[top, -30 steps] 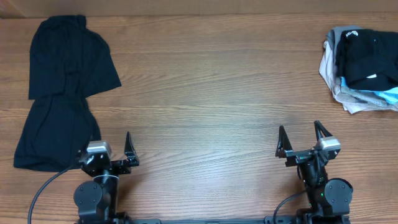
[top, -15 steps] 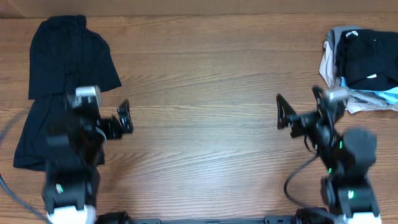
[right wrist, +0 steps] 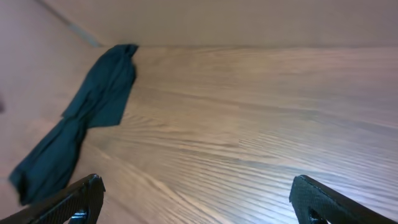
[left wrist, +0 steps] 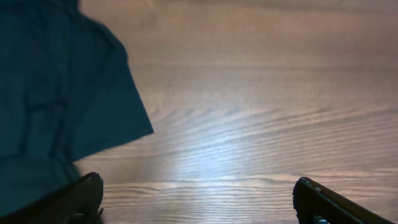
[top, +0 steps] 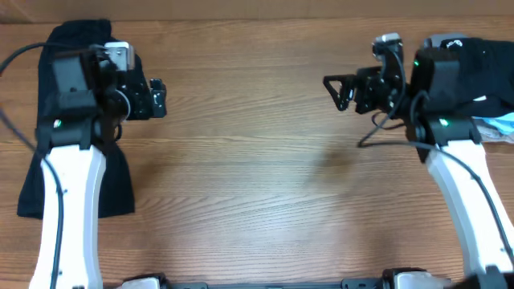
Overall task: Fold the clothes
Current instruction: 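Move left gripper to the black shirt, right gripper toward table center, then lower left gripper onto the black shirt's edge and pinch it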
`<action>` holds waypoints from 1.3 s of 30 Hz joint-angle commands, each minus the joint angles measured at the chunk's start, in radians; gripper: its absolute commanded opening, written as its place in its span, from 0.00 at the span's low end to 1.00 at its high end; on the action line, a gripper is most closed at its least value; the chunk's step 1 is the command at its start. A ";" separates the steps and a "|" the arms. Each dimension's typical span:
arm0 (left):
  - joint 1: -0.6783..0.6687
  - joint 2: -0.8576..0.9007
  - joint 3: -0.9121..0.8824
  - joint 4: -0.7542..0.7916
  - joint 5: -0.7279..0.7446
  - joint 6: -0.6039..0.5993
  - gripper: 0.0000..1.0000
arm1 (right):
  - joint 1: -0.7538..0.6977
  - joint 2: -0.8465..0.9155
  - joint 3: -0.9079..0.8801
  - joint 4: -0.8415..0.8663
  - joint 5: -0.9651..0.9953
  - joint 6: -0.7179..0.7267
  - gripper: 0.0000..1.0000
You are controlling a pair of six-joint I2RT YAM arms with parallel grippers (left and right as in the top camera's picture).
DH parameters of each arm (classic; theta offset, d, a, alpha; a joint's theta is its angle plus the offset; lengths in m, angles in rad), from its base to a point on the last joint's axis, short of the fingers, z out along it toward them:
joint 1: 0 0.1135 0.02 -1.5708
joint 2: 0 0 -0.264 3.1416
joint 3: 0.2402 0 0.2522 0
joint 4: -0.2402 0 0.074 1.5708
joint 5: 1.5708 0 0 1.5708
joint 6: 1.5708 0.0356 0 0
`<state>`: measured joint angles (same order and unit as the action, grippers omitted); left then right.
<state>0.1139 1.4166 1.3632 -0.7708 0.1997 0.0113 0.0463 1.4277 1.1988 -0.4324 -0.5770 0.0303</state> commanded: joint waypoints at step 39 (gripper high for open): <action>0.354 0.356 0.020 0.171 -0.338 -0.244 0.89 | 0.291 0.272 0.031 0.056 0.210 0.004 0.84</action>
<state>0.4229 1.7317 1.3632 -0.6121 -0.1059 -0.2092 0.3363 1.6928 1.2011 -0.3717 -0.3828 0.0338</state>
